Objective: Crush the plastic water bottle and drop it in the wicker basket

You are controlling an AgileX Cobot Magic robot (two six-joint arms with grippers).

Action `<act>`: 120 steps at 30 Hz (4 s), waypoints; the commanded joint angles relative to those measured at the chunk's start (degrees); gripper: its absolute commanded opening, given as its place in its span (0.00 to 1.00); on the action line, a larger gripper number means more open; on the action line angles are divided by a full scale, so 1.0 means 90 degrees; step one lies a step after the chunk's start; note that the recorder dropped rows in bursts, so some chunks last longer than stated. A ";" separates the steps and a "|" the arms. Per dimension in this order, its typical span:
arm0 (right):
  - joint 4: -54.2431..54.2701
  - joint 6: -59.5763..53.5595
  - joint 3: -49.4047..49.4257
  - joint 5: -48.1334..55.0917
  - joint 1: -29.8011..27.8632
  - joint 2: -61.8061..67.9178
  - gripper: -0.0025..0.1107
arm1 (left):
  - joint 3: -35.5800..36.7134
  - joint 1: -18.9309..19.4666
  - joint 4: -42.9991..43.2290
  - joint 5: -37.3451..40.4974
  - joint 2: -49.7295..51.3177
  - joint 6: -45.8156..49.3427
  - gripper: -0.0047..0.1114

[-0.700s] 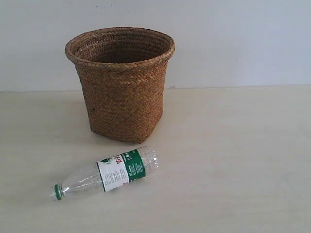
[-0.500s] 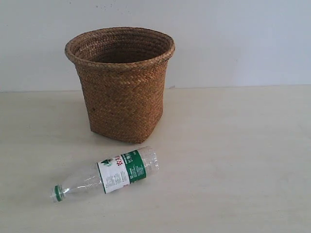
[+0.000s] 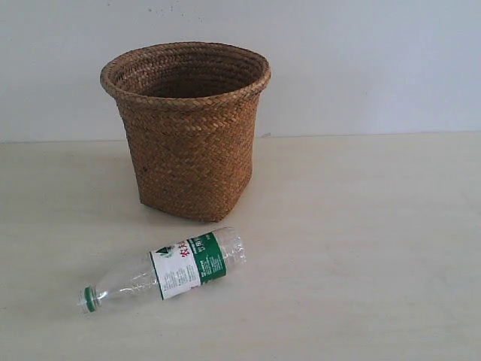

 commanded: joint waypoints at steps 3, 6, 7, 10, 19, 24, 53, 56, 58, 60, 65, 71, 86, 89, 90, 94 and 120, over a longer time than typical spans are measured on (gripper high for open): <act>0.0008 -0.0043 -0.0005 -0.0073 -0.0011 -0.0030 0.02 | 0.0023 -0.0013 0.0000 -0.0046 -0.0010 -0.0055 0.08; 0.0008 -0.0043 -0.0005 -0.0073 -0.0011 -0.0030 0.02 | 0.0023 -0.0013 -0.0107 -0.0045 -0.0010 -0.0080 0.08; 0.0008 -0.0043 -0.0005 -0.0073 -0.0011 -0.0030 0.02 | 0.0023 -0.0013 -0.0417 -0.0045 -0.0010 -0.0131 0.08; 0.0008 -0.0043 -0.0005 -0.0073 -0.0011 -0.0030 0.02 | 0.0023 -0.0013 -0.1379 -0.0045 -0.0010 -0.0271 0.08; 0.0008 -0.0043 -0.0005 -0.0073 -0.0011 -0.0030 0.02 | 0.0023 -0.0013 -0.3279 -0.0770 -0.0010 -0.0347 0.08; 0.0008 -0.0043 -0.0005 -0.0073 -0.0011 -0.0030 0.02 | 0.0023 -0.0013 -0.5171 -0.0959 -0.0010 -0.0653 0.08; 0.0008 -0.0043 -0.0005 -0.0073 -0.0011 -0.0030 0.02 | -0.4570 -0.0297 -0.4307 0.3706 0.7930 0.6444 0.12; 0.0008 -0.0043 -0.0005 -0.0073 -0.0011 -0.0030 0.02 | -0.4749 -0.0670 -0.3618 0.3621 0.8506 0.6105 0.27; 0.0008 -0.0043 -0.0005 -0.0073 -0.0011 -0.0030 0.02 | -0.4871 -0.0943 -0.3115 0.3517 0.8808 0.5687 0.36; 0.0008 -0.0043 -0.0005 -0.0073 -0.0011 -0.0030 0.02 | -0.4953 -0.1199 -0.2508 0.3440 0.9048 0.5516 0.42; 0.0008 -0.0043 -0.0005 -0.0073 -0.0011 -0.0030 0.02 | -0.4957 -0.1618 -0.1736 0.2908 0.9406 0.5364 0.42; 0.0008 -0.0043 -0.0005 -0.0073 -0.0011 -0.0030 0.02 | -0.4957 -0.1878 -0.1691 0.2287 0.9861 0.5413 0.42; 0.0008 -0.0043 -0.0005 -0.0073 -0.0011 -0.0030 0.02 | -0.4957 -0.1962 -0.1557 0.1403 1.0696 0.5941 0.53; 0.0008 -0.0043 -0.0005 -0.0073 -0.0011 -0.0030 0.02 | -0.4957 -0.1962 -0.1547 0.1286 1.0696 0.6044 0.56; 0.0008 -0.0043 -0.0005 -0.0073 -0.0011 -0.0030 0.02 | -0.4957 -0.1962 -0.1547 0.1286 1.0696 0.6100 0.56; 0.0008 -0.0043 -0.0005 -0.0073 -0.0011 -0.0030 0.02 | -0.4957 -0.1962 -0.1547 0.1162 1.0735 0.6185 0.56; 0.0008 -0.0043 -0.0005 -0.0182 -0.0011 -0.0030 0.02 | -0.4957 -0.1962 -0.1547 0.0817 1.1260 0.6821 0.22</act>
